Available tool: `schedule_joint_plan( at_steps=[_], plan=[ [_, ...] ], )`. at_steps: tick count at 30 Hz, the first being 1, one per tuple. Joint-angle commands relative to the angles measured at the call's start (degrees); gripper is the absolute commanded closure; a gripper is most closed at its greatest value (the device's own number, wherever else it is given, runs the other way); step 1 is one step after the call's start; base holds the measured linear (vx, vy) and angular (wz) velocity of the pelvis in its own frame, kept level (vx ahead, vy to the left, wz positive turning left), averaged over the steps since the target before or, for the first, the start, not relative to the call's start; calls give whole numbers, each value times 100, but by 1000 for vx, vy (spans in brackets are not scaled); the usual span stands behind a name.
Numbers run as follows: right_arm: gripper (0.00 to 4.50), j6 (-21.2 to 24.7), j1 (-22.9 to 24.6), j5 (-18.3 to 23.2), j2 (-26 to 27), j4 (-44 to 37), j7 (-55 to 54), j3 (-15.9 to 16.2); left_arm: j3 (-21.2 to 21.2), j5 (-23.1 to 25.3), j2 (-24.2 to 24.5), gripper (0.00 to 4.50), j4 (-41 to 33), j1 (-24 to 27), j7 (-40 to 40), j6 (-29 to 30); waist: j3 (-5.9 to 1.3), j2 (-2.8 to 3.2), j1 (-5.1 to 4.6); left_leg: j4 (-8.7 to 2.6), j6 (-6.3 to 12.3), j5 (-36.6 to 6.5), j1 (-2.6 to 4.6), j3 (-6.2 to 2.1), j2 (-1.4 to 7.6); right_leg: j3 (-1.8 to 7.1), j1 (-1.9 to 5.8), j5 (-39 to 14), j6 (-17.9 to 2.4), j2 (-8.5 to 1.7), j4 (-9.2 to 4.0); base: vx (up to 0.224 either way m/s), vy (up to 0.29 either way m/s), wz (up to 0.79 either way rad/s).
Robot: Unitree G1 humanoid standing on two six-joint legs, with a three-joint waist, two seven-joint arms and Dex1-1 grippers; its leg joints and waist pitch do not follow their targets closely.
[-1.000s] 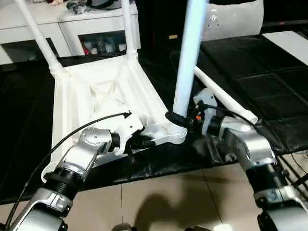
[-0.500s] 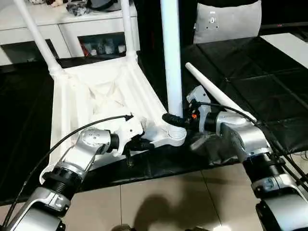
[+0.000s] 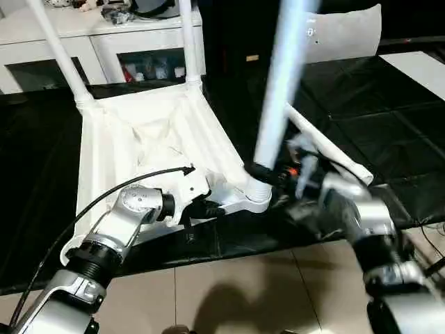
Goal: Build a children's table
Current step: Insert table leg to table base
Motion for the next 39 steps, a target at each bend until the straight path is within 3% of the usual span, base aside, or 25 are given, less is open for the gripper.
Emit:
schedule_joint_plan(
  at_steps=[1, 6, 8, 11, 18, 19, 23, 28, 34, 39],
  plan=[
    [262, -55, 265, -148, -7, 172, -56, 48, 128, -92, -11, 450, 21, -96, -12, -15, -402, -18, -26, -424, 340, -997, -12, -3, 165, 293, 359, -1609, -959, -332, -462, 0, 0, 0],
    [262, -551, 442, -392, -20, 171, -256, 116, 141, -76, -23, 450, 73, -129, -1, -22, -391, -11, -36, -445, 290, -1185, -4, -9, 160, 286, 345, -1973, -843, -331, -506, 0, 0, 0],
    [262, -781, 476, -815, -151, 123, -414, 400, 108, -18, 18, 450, 101, -146, -70, -69, -384, 18, -46, -455, 258, -1262, -1, -16, 157, 280, 339, -1997, -823, -322, -510, 0, 0, 0],
    [262, -774, 416, -1057, -244, 122, -387, 620, 72, 48, 58, 450, 127, -163, -115, -128, -367, 24, -64, -464, 229, -1418, 18, -15, 145, 281, 335, -2236, -752, -325, -543, 0, 0, 0],
    [262, -633, 154, -1415, -377, 376, -266, 1065, -14, 173, 176, 450, 246, -271, -247, -272, -348, -10, -114, -487, 220, -1633, 17, -32, 139, 274, 328, -2537, -664, -322, -572, 0, 0, 0],
    [262, -578, 121, -1444, -389, 409, -205, 1126, -18, 183, 195, 450, 278, -308, -277, -289, -344, -55, -133, -484, 229, -1670, 24, -29, 129, 270, 324, -2644, -627, -320, -587, 0, 0, 0],
    [262, -472, 29, -1593, -392, 551, -59, 1331, -53, 242, 239, 450, 510, -488, -403, -425, -328, -40, -190, -491, 223, -1790, 23, -42, 128, 268, 303, -2805, -604, -326, -612, 0, 0, 0],
    [262, -276, -160, -1467, -227, 799, -26, 1323, -47, 271, 235, 450, 794, -697, -492, -504, -329, -44, -207, -498, 197, -1891, 35, -55, 136, 265, 297, -2891, -614, -333, -616, 0, 0, 0],
    [262, -223, -267, -1663, -151, 981, -25, 1542, 17, 255, 266, 450, 956, -735, -562, -507, -333, -48, -220, -517, 164, -1939, 17, -66, 152, 278, 307, -2767, -673, -348, -591, 0, 0, 0],
    [262, 48, -268, -1576, 34, 913, -265, 1430, 169, 135, 269, 450, 633, -469, -324, -107, -291, -72, -252, -534, 110, -2206, 55, -76, 150, 267, 269, -3233, -546, -358, -641, 0, 0, 0]
  ],
)
